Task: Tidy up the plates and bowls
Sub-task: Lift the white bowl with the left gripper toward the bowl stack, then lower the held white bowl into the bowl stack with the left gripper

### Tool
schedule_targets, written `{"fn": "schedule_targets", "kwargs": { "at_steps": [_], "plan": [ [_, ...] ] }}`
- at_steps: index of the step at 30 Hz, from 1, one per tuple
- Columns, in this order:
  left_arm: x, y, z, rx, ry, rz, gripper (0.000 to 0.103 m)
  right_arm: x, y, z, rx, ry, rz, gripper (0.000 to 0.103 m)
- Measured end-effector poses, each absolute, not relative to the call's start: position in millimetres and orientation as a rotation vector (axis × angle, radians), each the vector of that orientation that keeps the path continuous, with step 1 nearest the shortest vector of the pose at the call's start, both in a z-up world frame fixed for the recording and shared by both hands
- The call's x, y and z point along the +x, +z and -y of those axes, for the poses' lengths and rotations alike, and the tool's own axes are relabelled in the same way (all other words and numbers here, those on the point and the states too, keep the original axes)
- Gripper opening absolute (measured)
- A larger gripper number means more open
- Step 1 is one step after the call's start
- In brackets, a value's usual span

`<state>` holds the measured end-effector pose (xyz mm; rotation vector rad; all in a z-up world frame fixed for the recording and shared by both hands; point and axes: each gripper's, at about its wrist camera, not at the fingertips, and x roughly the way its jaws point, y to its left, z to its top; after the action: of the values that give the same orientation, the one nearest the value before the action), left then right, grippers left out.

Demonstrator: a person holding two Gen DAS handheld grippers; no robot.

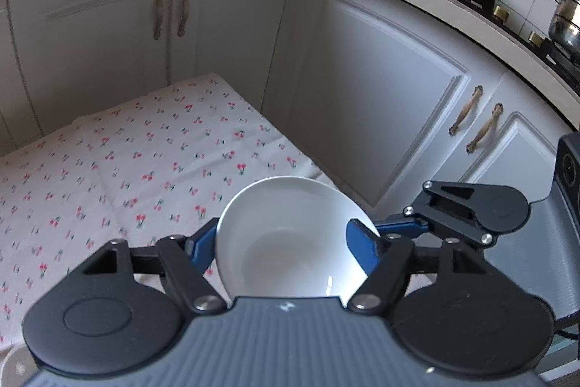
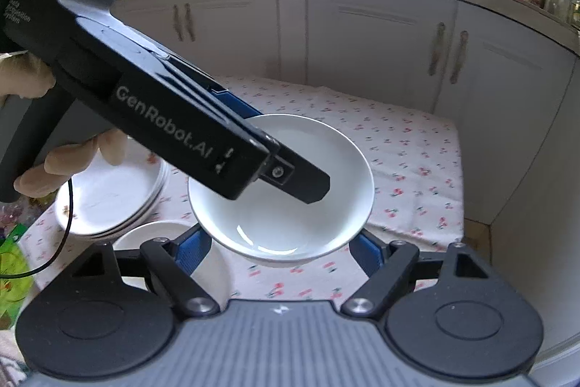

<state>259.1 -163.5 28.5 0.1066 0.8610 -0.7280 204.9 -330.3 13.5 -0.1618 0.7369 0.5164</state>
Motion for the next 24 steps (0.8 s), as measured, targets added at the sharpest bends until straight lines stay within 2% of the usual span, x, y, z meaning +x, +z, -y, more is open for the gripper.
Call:
{"fn": "schedule_targets", "kwargs": {
  "at_steps": [12, 24],
  "plan": [
    [209, 21, 129, 0.088, -0.704, -0.866, 0.075, 159, 10, 298, -0.186, 0.563, -0.759, 0.086],
    [199, 2, 114, 0.057, -0.691, -0.886, 0.076, 148, -3, 281, -0.203, 0.574, -0.792, 0.086]
  ]
}}
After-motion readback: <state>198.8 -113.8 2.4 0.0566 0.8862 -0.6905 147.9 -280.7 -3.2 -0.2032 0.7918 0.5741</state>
